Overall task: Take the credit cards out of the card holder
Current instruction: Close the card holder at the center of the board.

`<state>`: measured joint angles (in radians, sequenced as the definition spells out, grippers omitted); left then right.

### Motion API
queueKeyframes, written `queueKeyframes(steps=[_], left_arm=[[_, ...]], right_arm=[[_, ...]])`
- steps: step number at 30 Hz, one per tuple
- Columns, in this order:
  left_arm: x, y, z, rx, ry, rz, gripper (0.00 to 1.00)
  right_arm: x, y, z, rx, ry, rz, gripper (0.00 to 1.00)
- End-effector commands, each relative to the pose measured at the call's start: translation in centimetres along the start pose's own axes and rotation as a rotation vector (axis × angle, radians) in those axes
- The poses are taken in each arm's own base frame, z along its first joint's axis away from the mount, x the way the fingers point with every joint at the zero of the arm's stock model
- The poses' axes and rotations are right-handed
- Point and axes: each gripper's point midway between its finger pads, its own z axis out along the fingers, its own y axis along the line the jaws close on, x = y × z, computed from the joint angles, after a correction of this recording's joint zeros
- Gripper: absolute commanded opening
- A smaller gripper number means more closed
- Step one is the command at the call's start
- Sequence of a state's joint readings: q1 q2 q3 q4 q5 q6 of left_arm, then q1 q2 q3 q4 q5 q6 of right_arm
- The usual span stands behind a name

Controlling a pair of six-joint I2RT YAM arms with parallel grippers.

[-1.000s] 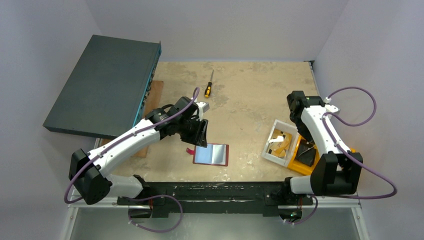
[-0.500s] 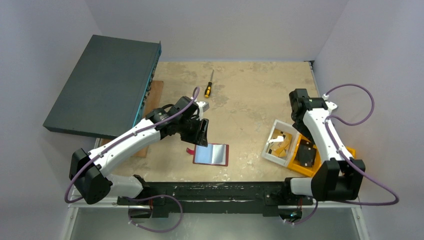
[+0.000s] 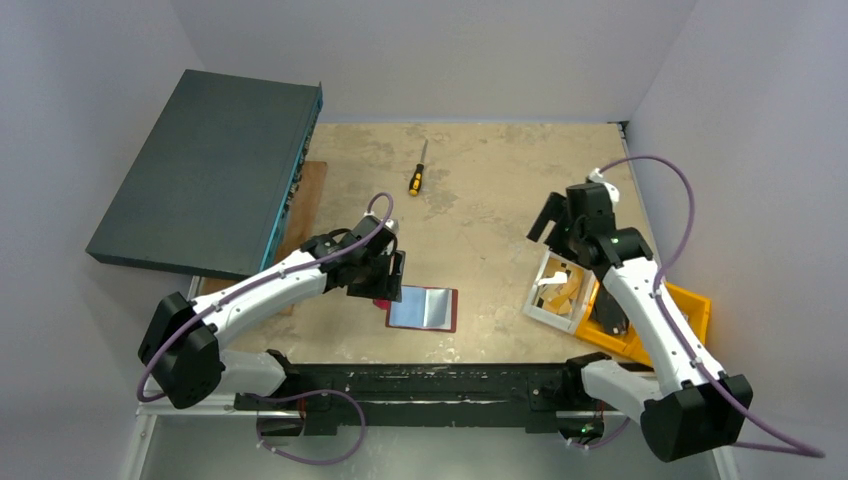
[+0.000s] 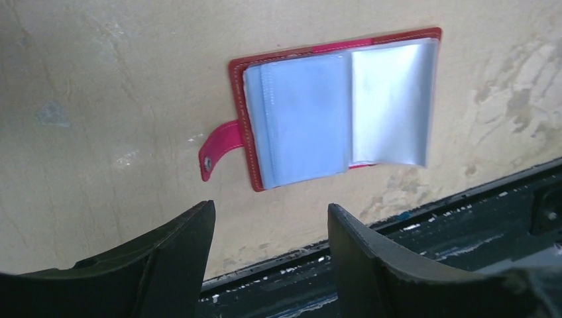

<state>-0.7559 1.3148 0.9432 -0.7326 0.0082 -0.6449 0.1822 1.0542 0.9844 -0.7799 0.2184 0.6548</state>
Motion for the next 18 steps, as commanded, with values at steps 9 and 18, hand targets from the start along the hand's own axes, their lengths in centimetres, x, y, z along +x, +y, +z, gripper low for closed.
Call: queueKeyframes(steps=[9, 18], left_arm=[[-1.0, 3.1, 3.8, -0.164, -0.064, -0.071, 0.55], [-0.1, 3.6, 5.9, -0.181, -0.014, -0.071, 0.55]], right_arm=[[9.0, 14.8, -0.9, -0.488, 0.176, -0.174, 0.71], [17.0, 16.9, 0.5, -0.553, 0.348, -0.282, 0.71]])
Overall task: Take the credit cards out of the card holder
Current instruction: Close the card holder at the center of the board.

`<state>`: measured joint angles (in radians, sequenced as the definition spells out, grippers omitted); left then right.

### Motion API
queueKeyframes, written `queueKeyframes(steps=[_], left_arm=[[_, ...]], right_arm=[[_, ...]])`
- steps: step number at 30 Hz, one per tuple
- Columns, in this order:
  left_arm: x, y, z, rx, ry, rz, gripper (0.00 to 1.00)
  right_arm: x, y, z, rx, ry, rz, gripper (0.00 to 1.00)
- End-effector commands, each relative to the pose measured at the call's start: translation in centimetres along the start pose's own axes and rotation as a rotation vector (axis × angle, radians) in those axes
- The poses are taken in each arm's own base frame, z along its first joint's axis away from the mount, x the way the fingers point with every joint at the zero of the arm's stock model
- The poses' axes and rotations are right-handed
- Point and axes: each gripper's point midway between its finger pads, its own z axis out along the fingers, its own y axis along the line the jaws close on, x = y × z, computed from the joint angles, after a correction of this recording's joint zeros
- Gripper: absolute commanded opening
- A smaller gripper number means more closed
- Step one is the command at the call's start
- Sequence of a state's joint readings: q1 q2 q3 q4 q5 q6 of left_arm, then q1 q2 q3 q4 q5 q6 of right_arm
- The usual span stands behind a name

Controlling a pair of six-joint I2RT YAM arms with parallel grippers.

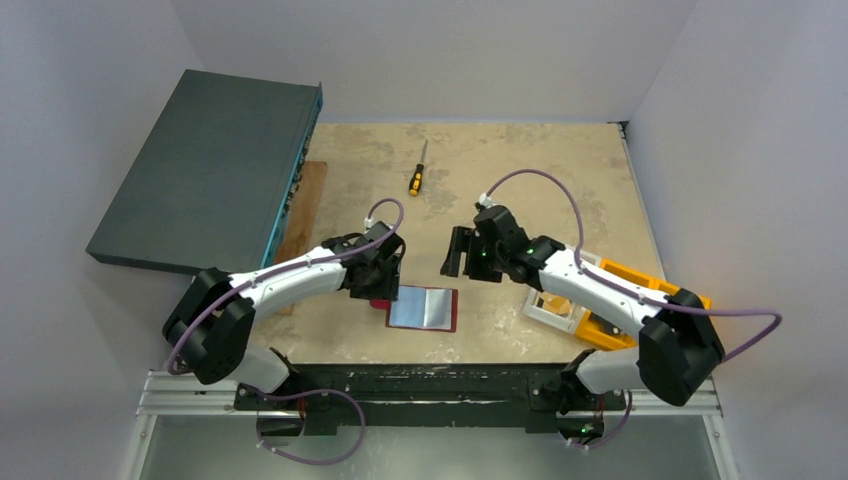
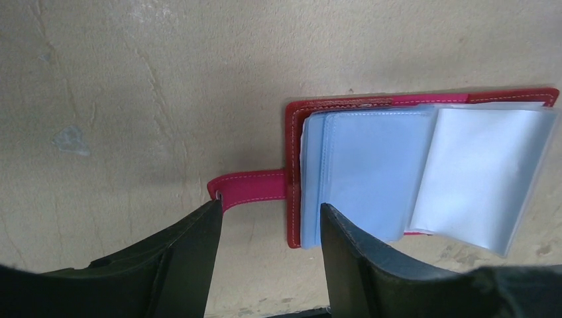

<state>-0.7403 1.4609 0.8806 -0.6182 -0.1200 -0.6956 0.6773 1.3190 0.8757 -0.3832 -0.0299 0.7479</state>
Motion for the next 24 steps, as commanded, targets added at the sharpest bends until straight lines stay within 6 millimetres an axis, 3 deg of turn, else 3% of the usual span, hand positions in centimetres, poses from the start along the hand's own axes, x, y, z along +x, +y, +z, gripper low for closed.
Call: queueKeyframes(steps=[1, 11, 19, 24], left_arm=[[-0.2, 0.2, 1.3, -0.019, -0.008, -0.011, 0.55], [0.1, -0.6, 2.6, 0.011, 0.016, -0.004, 0.49], [1.0, -0.5, 4.0, -0.003, 0.059, -0.004, 0.32], [1.6, -0.5, 4.7, -0.007, 0.089, -0.008, 0.23]], right_arm=[[1.4, 2.0, 1.5, -0.078, 0.03, -0.008, 0.71], [5.6, -0.3, 4.9, -0.068, 0.125, 0.037, 0.68], [7.7, -1.7, 6.0, -0.056, 0.172, 0.069, 0.6], [8.5, -0.1, 6.3, -0.163, 0.203, 0.096, 0.58]])
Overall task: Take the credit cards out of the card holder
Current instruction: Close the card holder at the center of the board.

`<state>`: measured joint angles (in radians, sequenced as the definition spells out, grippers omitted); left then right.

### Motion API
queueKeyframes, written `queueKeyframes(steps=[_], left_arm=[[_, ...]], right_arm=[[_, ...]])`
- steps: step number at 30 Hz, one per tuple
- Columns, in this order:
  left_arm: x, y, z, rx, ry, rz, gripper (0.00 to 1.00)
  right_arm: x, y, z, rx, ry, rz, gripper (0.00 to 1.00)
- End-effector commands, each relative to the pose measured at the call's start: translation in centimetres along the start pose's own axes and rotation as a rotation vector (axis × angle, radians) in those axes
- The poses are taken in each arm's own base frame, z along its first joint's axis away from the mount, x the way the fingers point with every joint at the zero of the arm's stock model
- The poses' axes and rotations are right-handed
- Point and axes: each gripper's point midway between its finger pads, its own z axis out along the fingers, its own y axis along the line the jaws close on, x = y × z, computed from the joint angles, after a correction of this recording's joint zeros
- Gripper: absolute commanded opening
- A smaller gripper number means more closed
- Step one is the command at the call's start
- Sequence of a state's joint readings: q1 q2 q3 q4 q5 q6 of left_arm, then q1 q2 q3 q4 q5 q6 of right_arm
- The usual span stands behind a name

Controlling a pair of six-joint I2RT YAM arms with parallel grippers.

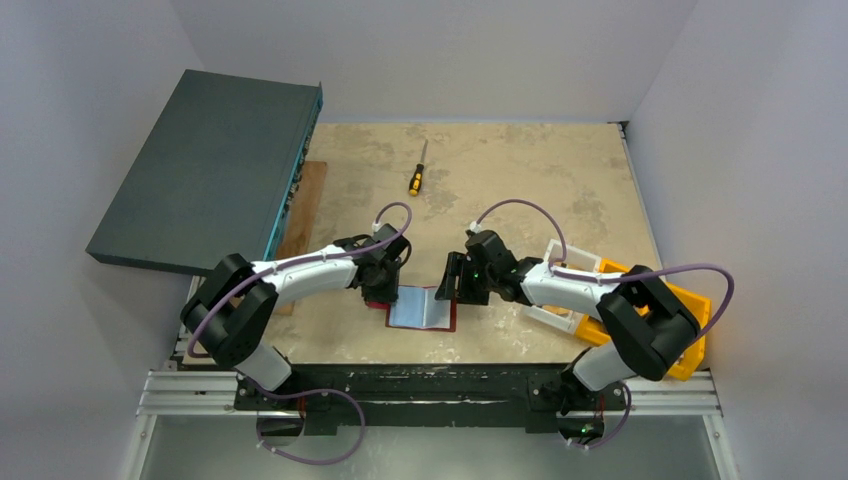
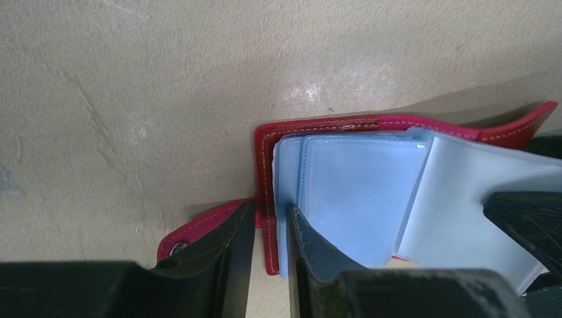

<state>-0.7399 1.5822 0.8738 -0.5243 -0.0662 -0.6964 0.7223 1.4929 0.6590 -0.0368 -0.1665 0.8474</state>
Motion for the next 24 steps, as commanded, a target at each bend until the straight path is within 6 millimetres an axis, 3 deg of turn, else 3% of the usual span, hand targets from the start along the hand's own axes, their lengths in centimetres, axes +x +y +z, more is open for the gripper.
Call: queueKeyframes(steps=[1, 13, 24], left_arm=[[0.7, 0.5, 1.7, -0.026, 0.032, -0.012, 0.21], [1.1, -0.1, 2.2, 0.002, 0.052, -0.019, 0.11], [1.5, -0.3, 2.4, 0.016, 0.063, -0.023, 0.08]], right_arm=[[1.3, 1.3, 0.8, -0.102, 0.05, 0.026, 0.58], [-0.8, 8.1, -3.2, -0.356, 0.021, 0.034, 0.58], [-0.9, 8.8, -4.4, -0.413, -0.004, 0.086, 0.62]])
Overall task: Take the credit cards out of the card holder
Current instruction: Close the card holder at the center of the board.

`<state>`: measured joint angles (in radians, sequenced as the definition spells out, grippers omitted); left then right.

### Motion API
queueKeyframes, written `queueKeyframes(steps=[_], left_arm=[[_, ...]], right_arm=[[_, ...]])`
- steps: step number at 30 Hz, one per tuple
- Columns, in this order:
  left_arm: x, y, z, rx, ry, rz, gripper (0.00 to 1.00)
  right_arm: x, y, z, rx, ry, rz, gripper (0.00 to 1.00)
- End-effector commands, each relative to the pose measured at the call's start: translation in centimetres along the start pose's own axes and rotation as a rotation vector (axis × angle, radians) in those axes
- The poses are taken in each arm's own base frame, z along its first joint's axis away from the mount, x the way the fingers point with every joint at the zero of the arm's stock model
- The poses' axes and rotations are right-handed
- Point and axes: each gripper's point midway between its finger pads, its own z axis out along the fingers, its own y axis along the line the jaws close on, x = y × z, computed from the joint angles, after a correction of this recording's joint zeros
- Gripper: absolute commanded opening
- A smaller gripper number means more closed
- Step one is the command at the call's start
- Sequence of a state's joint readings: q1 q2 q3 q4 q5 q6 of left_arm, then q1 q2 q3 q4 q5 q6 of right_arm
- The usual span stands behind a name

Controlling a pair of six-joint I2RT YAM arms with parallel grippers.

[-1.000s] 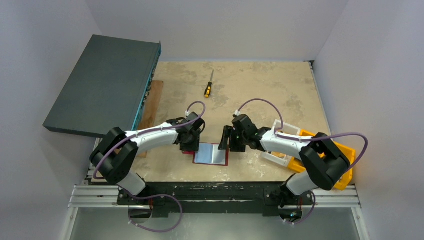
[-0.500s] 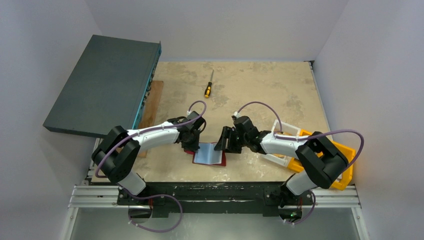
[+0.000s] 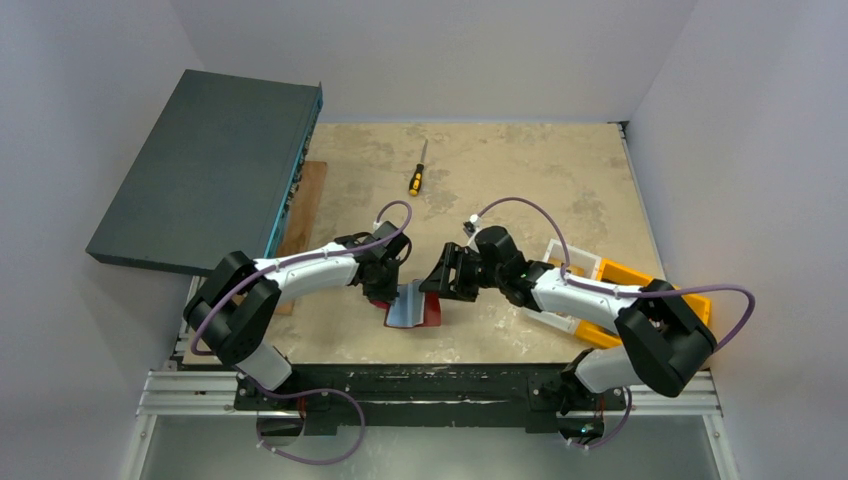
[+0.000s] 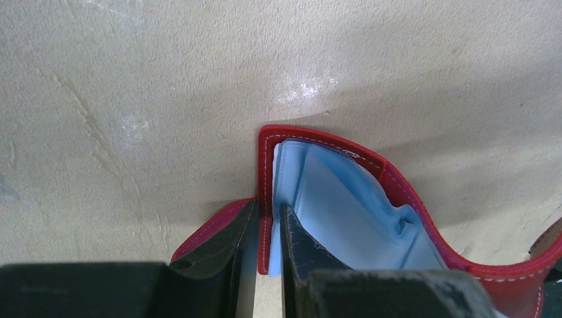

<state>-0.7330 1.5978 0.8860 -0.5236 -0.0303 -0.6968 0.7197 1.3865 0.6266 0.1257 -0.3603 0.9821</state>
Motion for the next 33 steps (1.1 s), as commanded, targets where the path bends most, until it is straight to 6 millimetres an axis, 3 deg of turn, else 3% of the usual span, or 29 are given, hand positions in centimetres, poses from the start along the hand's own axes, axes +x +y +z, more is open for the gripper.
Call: queueKeyframes(steps=[1, 12, 26, 33], left_arm=[[1.4, 0.2, 2.4, -0.009, 0.041, -0.016, 0.07], [1.5, -0.2, 2.4, -0.003, 0.043, -0.007, 0.06], [1.4, -0.7, 2.3, 0.014, 0.038, 0.001, 0.05], [1.1, -2.3, 0.5, 0.099, 0.027, 0.004, 0.07]], right_arm=[[-0.2, 2.9, -0.6, -0.129, -0.015, 0.015, 0.62], [-0.7, 5.0, -1.2, -0.233, -0.037, 0.039, 0.61], [0.2, 4.7, 0.5, -0.257, 0.004, 0.067, 0.59], [0.4, 3.3, 2.4, -0.219, 0.021, 0.103, 0.59]])
